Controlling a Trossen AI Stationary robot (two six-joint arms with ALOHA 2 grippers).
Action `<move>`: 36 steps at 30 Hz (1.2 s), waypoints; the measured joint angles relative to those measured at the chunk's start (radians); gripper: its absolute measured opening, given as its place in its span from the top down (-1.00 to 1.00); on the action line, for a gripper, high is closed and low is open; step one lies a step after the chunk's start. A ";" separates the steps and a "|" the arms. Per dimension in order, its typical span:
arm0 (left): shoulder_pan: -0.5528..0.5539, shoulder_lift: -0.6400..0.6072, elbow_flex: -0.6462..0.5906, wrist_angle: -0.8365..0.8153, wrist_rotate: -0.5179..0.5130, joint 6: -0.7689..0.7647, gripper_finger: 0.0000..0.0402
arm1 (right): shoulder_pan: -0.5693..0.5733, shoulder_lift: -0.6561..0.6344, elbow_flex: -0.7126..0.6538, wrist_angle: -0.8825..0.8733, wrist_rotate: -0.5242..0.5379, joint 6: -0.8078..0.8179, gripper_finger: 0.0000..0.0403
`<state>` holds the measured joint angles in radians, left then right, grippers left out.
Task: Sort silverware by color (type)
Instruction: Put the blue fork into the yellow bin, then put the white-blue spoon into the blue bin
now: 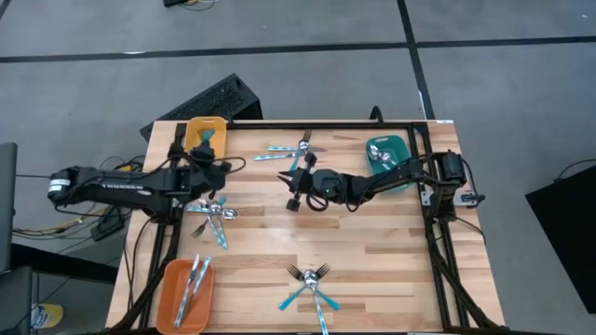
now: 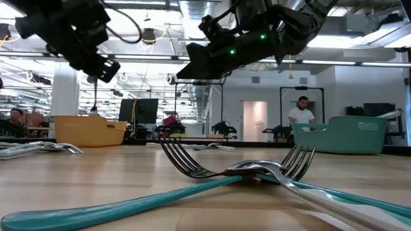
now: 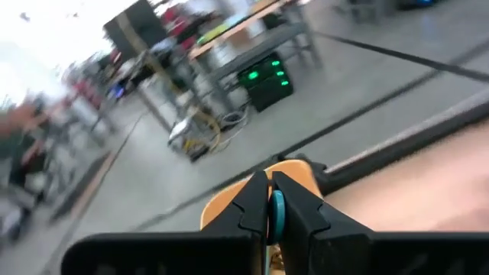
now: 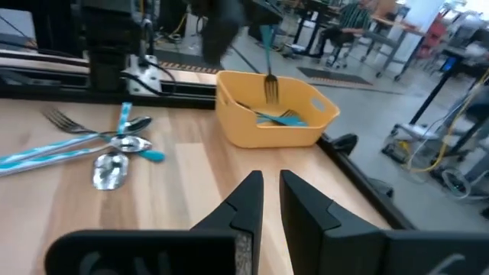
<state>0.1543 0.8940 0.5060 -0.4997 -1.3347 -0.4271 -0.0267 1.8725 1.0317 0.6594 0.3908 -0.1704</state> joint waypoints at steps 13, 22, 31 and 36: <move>0.250 0.000 -0.007 0.001 0.358 -0.120 0.15 | -0.017 0.000 0.000 -0.126 -0.027 0.138 0.66; 0.213 0.000 -0.007 0.186 0.652 -0.084 -0.03 | -0.101 0.000 -0.001 -0.215 -0.079 0.310 0.66; 0.103 0.000 -0.007 0.403 0.720 0.056 -0.04 | -0.186 0.000 -0.001 -0.338 -0.172 0.491 0.65; 0.076 0.000 -0.007 0.383 0.723 0.084 -0.04 | -0.199 0.000 0.014 -0.391 -0.209 0.495 0.65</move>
<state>0.2300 0.8940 0.4988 -0.1165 -0.6121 -0.3435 -0.2256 1.8729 1.0460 0.2685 0.1816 0.3248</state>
